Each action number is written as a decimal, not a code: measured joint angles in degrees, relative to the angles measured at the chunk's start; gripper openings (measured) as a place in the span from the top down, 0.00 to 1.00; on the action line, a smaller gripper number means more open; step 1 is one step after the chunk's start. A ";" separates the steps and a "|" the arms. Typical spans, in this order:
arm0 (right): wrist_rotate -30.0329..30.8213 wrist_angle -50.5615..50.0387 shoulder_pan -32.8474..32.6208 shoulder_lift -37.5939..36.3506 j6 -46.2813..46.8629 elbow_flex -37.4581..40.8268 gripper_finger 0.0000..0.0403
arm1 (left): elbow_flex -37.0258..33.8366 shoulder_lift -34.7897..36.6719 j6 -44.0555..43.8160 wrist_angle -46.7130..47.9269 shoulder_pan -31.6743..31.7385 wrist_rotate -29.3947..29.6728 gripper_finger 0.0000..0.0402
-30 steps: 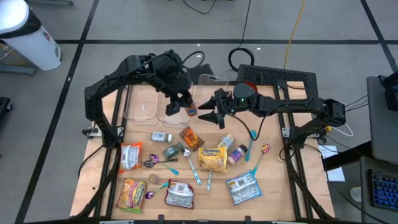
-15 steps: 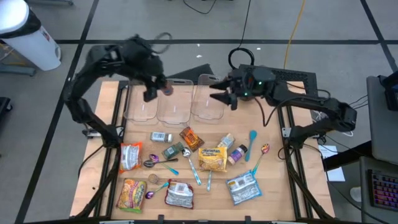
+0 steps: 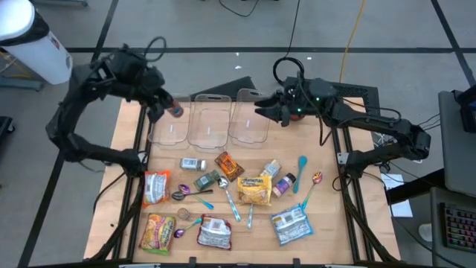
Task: Pick & Place Food Item
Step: Put the orange spice bottle into the left transparent bin
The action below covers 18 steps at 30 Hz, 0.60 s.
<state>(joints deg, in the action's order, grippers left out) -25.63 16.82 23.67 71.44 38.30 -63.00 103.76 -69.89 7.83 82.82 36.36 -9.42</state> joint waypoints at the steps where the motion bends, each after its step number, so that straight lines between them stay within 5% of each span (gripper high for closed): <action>1: 0.06 0.00 -0.27 0.02 0.33 0.00 0.31 | -3.50 1.62 -1.02 -1.87 0.00 -0.58 0.48; 10: 0.94 -1.34 -2.78 0.02 -0.08 0.00 0.31 | -28.45 13.82 -10.20 -10.43 0.00 -2.03 0.48; 18: 13.30 -12.62 -5.68 0.04 -9.33 0.02 0.31 | -38.76 18.34 -17.57 -11.69 -0.02 4.73 0.48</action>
<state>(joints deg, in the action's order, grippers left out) -12.33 4.20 17.99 71.48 28.97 -62.98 65.00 -51.55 -9.73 71.13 36.34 -4.68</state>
